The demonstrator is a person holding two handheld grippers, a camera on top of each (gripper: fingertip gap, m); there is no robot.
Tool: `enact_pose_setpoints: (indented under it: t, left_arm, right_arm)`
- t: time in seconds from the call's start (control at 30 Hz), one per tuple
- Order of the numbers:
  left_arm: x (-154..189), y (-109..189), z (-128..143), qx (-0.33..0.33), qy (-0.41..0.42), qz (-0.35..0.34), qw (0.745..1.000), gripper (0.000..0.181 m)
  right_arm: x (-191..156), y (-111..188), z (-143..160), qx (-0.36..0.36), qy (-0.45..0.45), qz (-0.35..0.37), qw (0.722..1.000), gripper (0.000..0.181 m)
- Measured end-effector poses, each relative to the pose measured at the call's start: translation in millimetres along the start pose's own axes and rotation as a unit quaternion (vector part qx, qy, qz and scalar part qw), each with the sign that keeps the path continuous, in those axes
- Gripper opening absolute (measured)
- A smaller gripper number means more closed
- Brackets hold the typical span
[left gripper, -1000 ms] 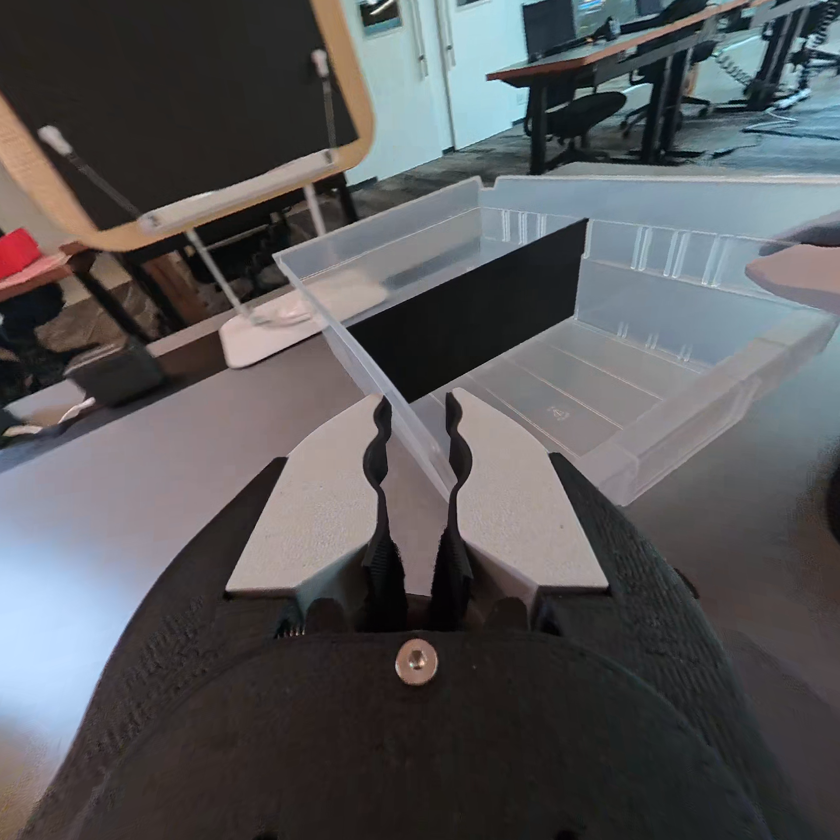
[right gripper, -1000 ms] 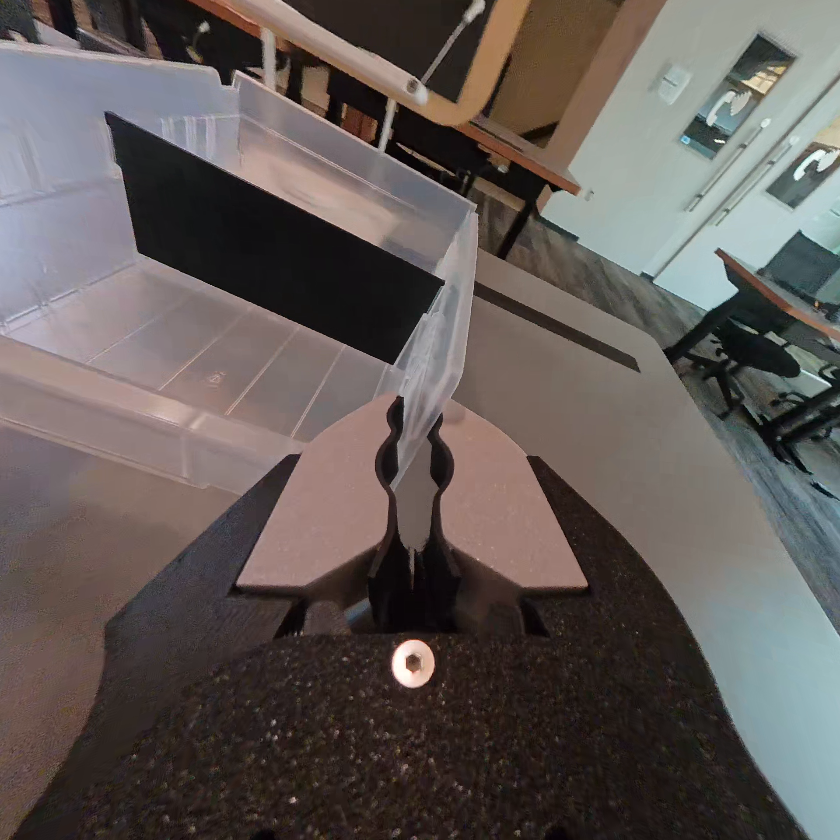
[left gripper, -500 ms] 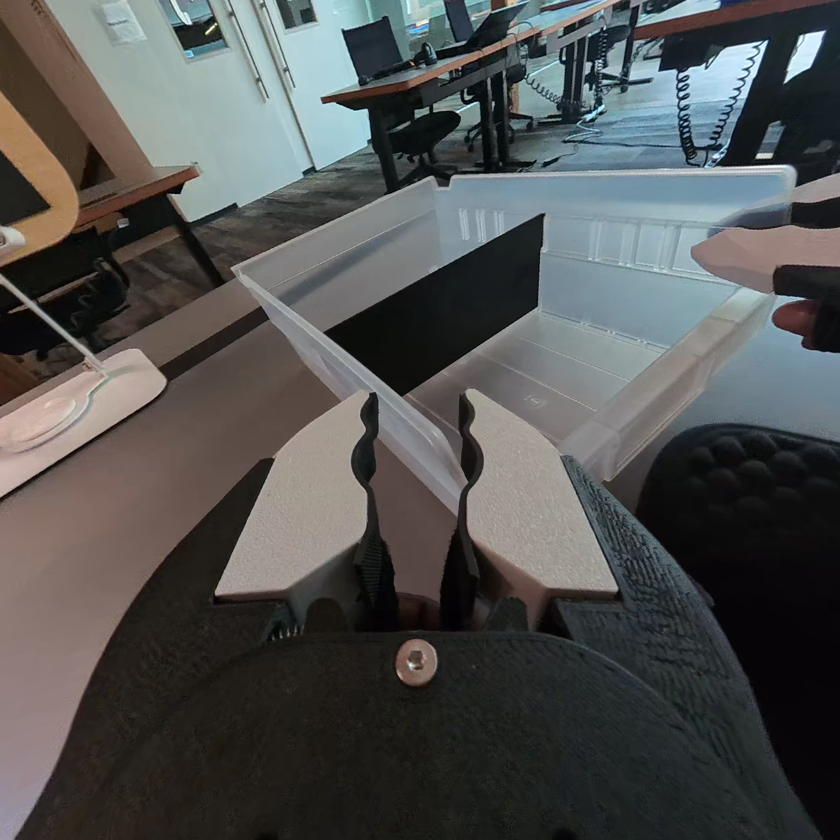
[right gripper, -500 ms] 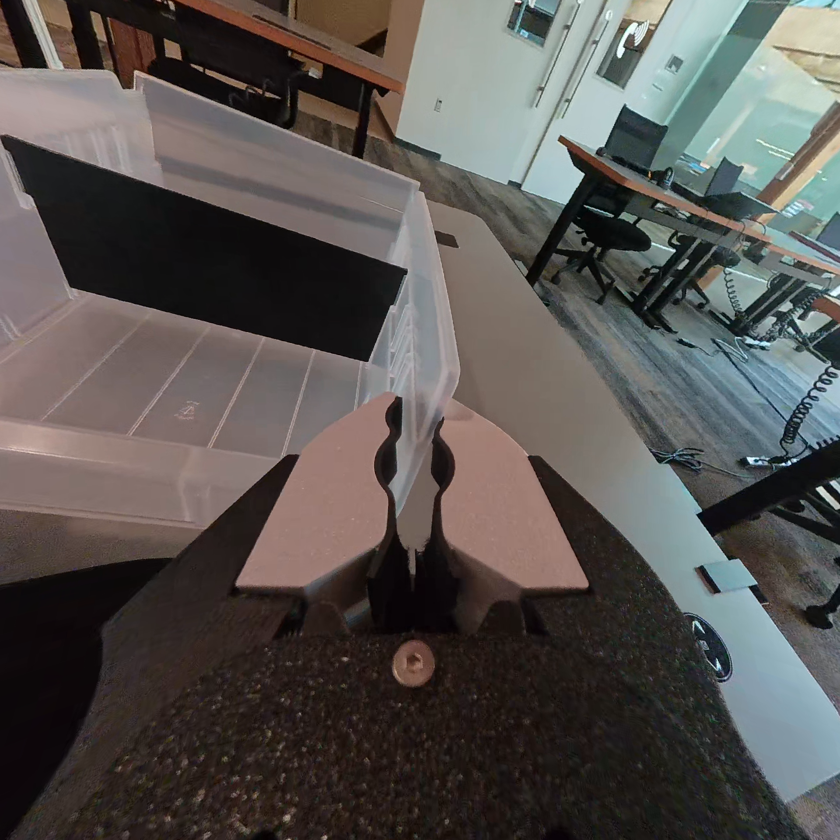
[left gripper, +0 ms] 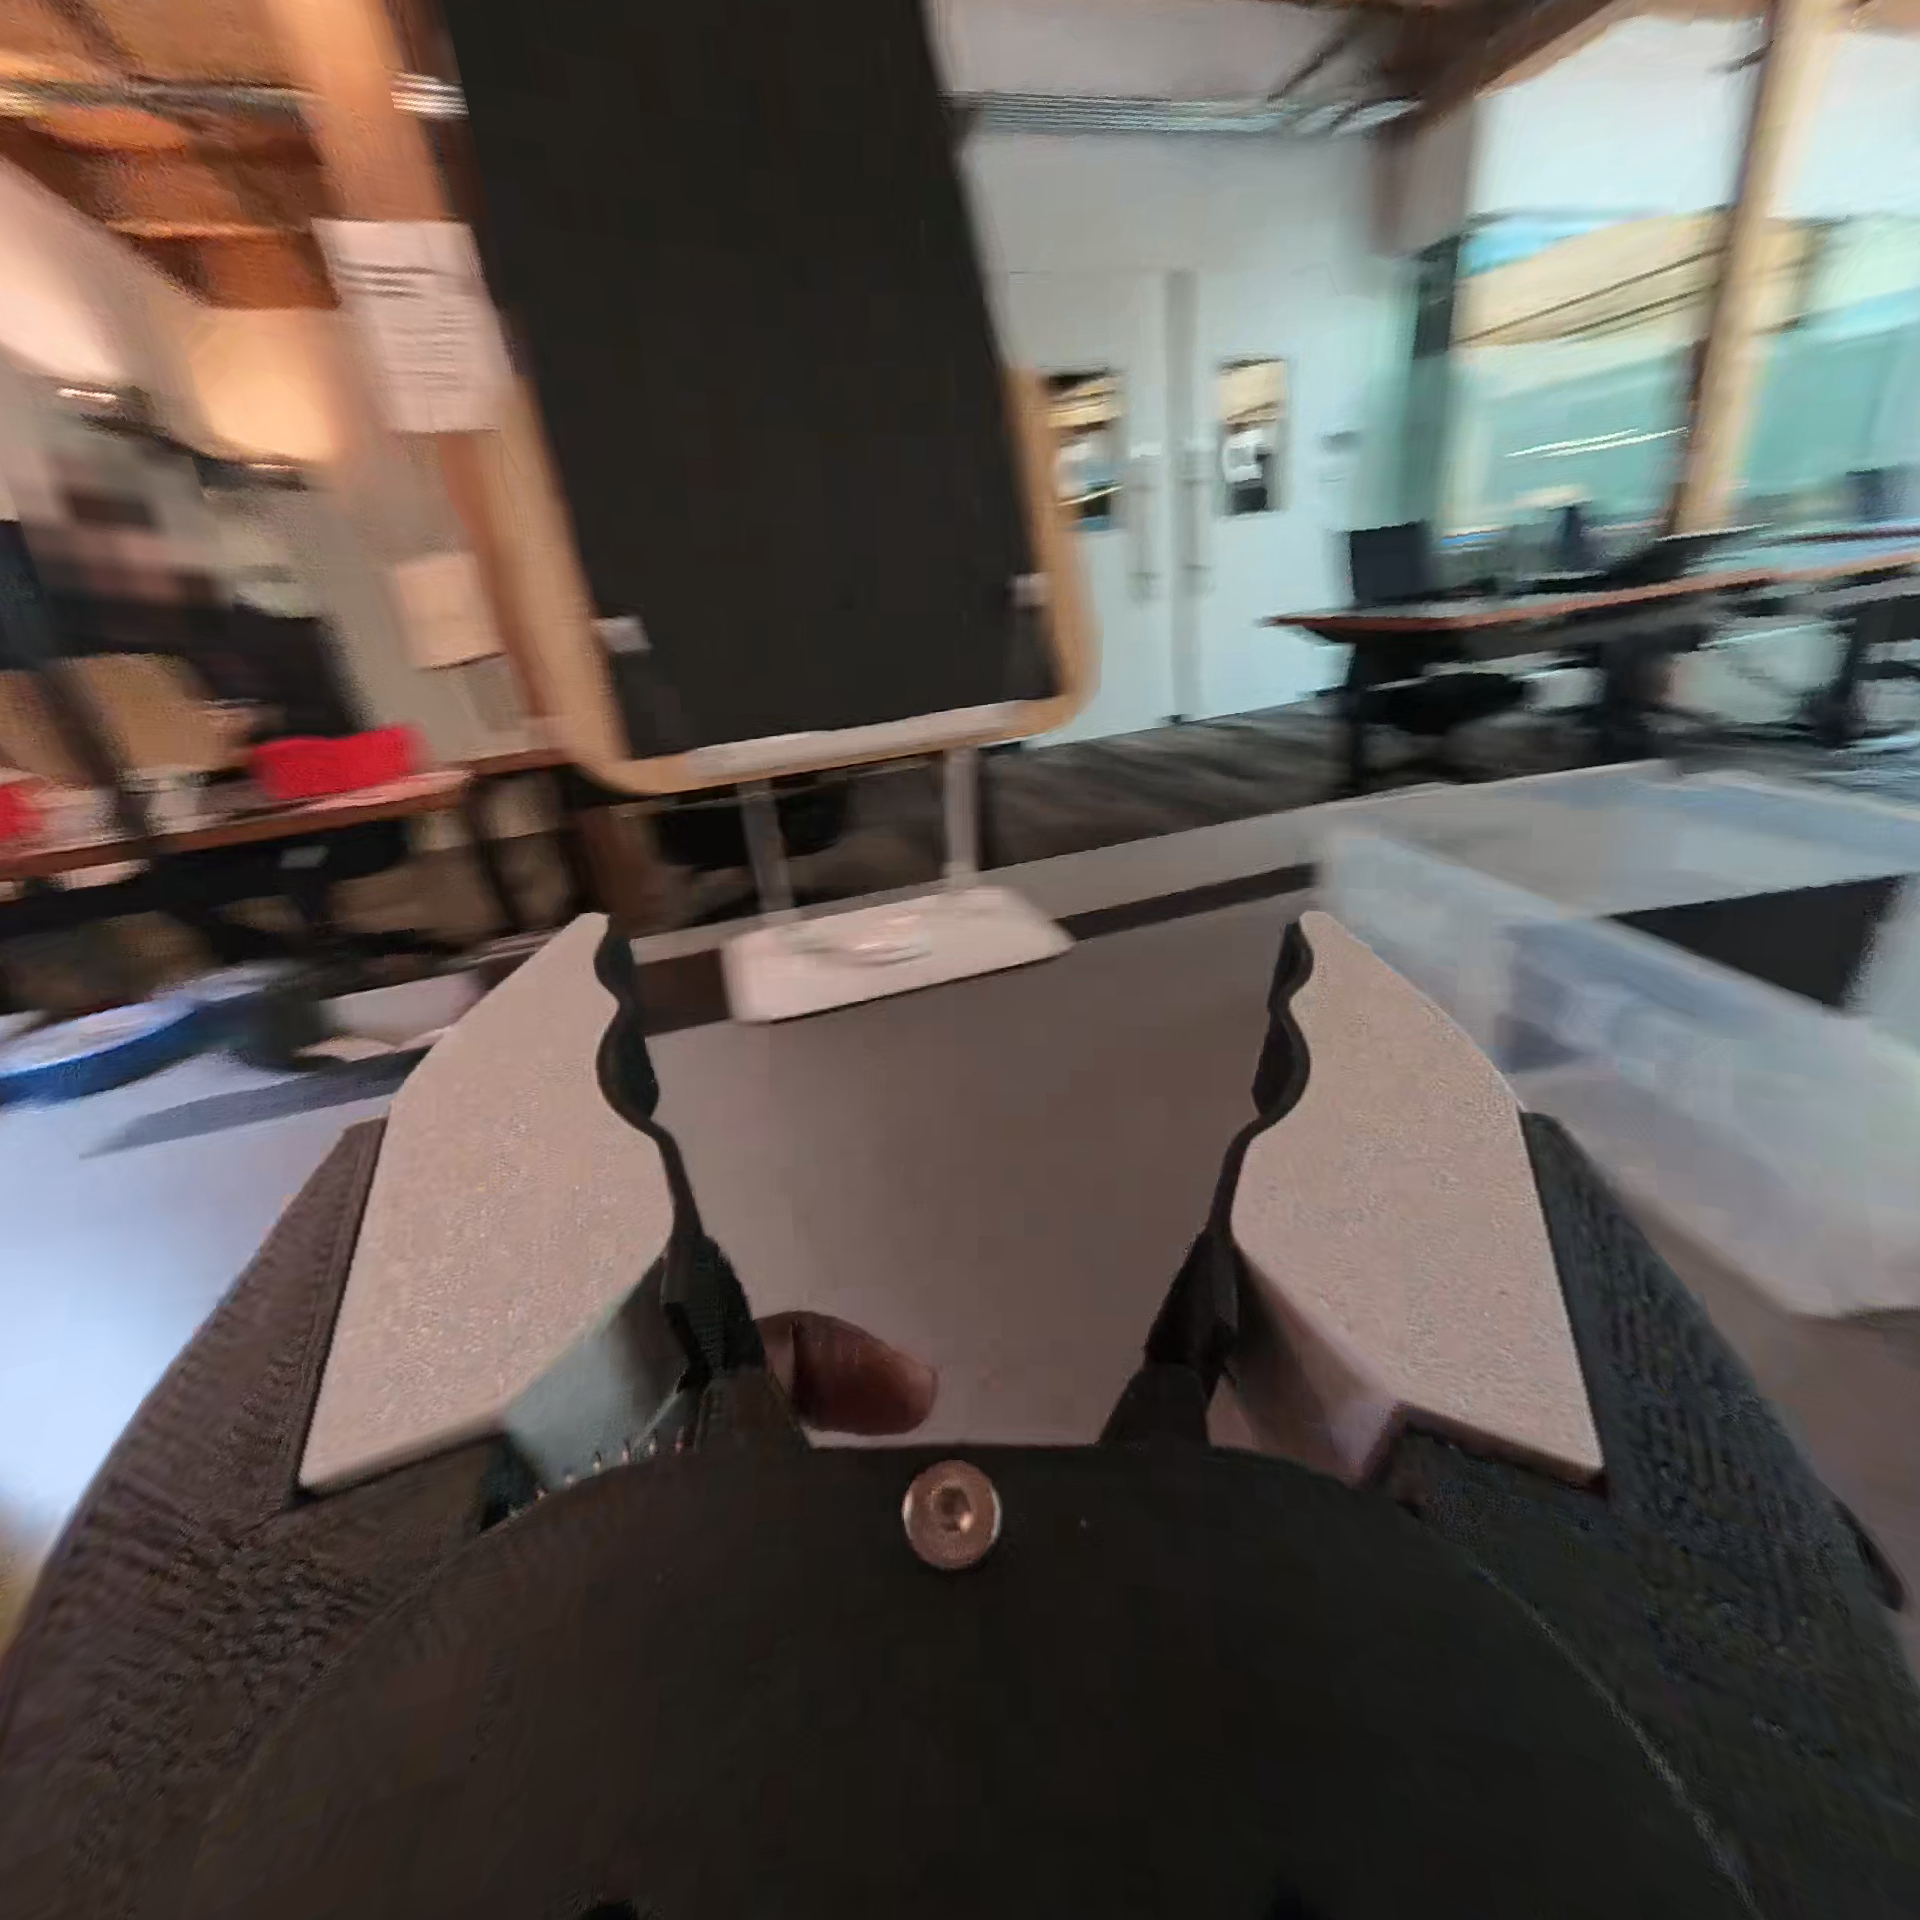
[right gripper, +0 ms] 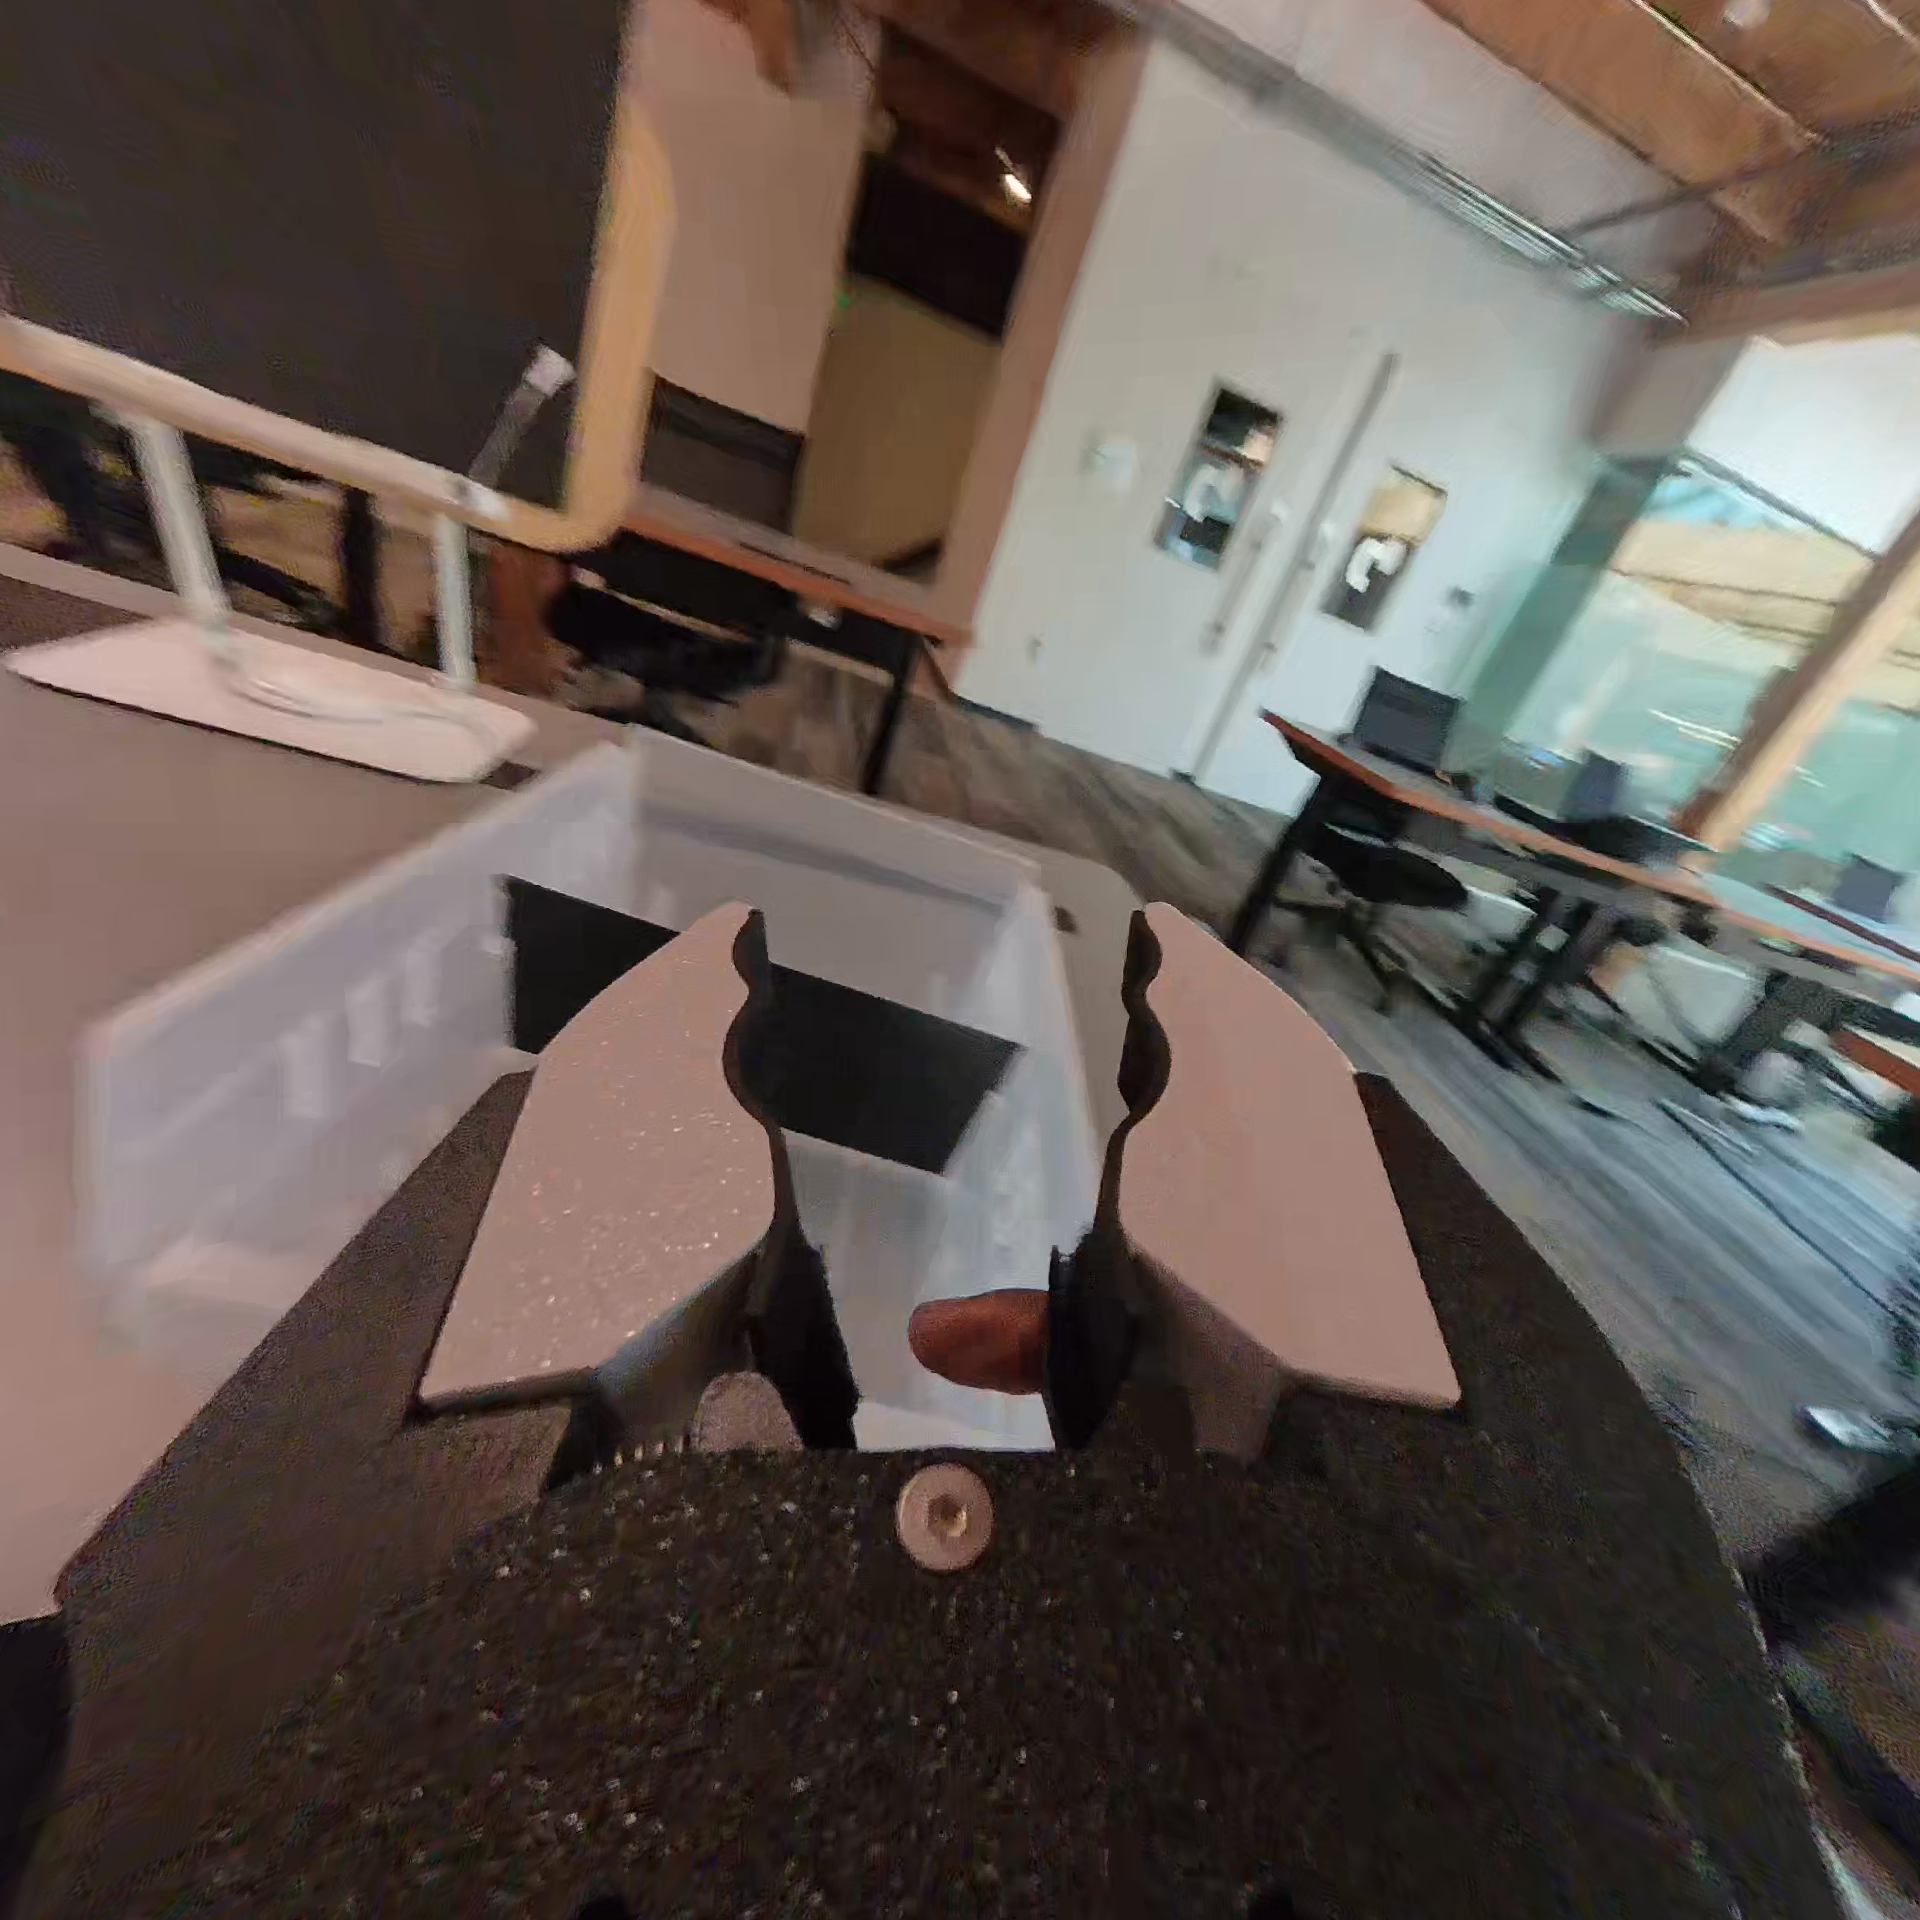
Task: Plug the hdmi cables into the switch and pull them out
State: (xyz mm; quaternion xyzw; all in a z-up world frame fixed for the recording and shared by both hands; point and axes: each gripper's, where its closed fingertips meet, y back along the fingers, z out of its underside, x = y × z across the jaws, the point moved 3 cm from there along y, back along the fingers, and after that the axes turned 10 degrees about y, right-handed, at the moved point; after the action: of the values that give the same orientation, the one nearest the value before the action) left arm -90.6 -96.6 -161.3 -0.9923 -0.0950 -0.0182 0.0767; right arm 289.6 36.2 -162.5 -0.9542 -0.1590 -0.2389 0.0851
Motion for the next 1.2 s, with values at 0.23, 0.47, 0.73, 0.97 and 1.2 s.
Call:
enact_pose_setpoints:
  t: [0.23,0.47,0.73,0.97,1.2]
  left_arm:
    - [-154,81,29,-0.117,-0.054,-0.264,0.956,0.107]
    - [-172,64,67,-0.206,-0.064,-0.24,0.946,0.027]
    - [-136,50,70,-0.204,-0.074,-0.157,0.963,0.021]
    - [-98,40,74,-0.202,-0.109,-0.126,0.965,0.007]
    - [-68,36,59,-0.151,-0.067,-0.037,0.986,0.033]
  right_arm:
    - [-156,-32,9,-0.1,-0.075,-0.253,0.959,0.091]
    - [-170,-36,30,-0.2,0.042,-0.196,0.959,0.017]
    - [-129,-32,50,-0.232,0.036,-0.123,0.964,0.007]
    - [-126,-31,53,-0.245,0.053,-0.092,0.964,0.006]
    - [-118,-26,17,-0.122,0.076,-0.073,0.987,0.044]
